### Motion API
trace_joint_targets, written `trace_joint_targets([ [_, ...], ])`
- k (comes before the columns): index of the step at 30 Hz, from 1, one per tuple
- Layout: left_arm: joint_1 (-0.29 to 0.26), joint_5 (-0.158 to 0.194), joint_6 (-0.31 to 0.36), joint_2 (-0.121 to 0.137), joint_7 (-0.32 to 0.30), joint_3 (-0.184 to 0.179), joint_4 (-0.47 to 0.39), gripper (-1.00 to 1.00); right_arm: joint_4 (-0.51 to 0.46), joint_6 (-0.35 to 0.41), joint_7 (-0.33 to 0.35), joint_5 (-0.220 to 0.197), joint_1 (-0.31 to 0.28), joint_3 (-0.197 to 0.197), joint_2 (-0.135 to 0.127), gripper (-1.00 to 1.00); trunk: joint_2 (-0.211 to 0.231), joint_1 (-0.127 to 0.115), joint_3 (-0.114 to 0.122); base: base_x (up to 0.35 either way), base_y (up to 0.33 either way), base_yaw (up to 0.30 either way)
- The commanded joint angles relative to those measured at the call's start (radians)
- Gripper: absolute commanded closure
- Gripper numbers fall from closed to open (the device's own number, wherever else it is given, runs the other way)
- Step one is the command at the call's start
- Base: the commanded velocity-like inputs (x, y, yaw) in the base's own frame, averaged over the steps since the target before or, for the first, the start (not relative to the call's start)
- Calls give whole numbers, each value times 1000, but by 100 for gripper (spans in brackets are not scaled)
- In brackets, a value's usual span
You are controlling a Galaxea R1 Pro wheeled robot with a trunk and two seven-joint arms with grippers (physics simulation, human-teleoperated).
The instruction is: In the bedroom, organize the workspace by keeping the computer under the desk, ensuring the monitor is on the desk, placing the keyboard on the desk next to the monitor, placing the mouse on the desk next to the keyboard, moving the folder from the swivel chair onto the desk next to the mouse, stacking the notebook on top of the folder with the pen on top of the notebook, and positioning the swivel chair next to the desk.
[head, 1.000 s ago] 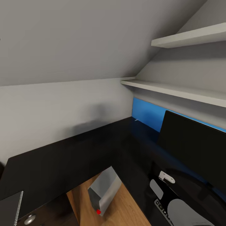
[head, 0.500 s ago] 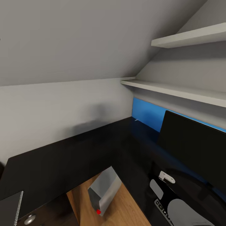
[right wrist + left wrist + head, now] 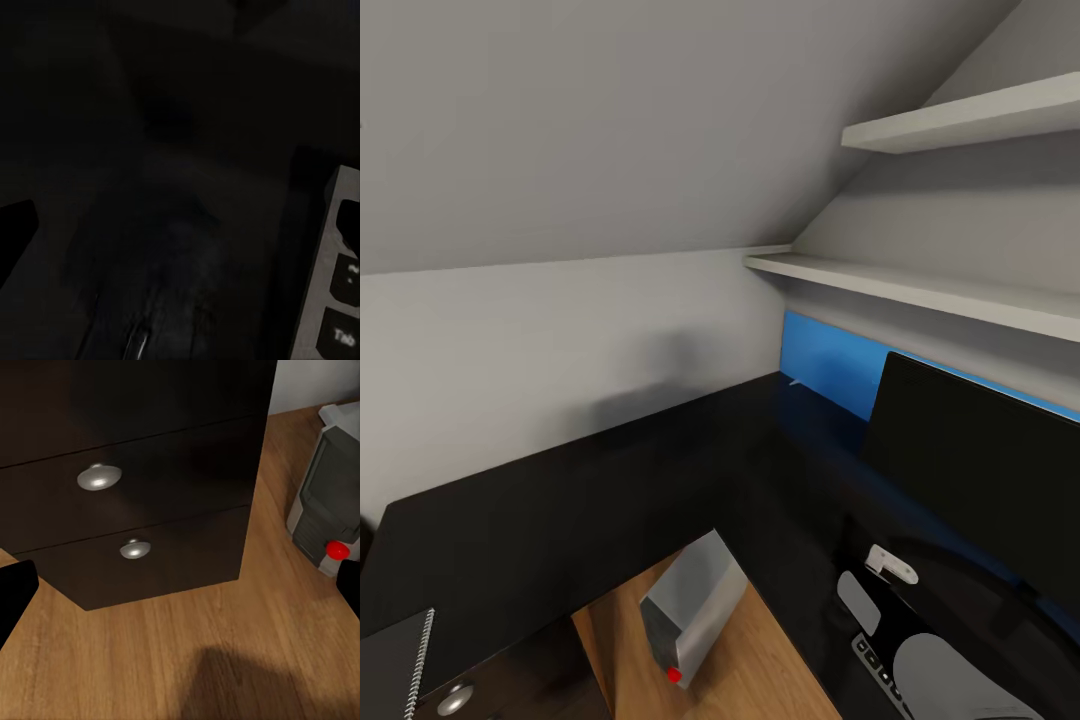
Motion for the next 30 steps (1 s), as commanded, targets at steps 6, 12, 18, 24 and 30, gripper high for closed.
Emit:
trace_joint_targets([
  [6,-1,4,-2,0,6,-9,0,-100,-2,3,-6,-3,0,4,0,-100,-1,0,-1,0,0,0],
  [12,-1,4,-2,0,6,-9,0,-100,-2,2,-6,-3,0,4,0,-100,-1,0,-1,0,0,0],
  [18,-1,4,-2,0,6,-9,0,-100,-4,0,-5,-3,-1,6,1,-100,-1,0,-1,0,0,0],
  [24,-1,3,-1,0,4,-9,0,-100,-114,1,-25,-1,1,11,6,-100,-1,0,-1,0,0,0],
  [30,-1,3,-1,1,3,-10,0,-100,-287,10,-114,19,27,57,14,-100,-1,0,-1,0,0,0],
])
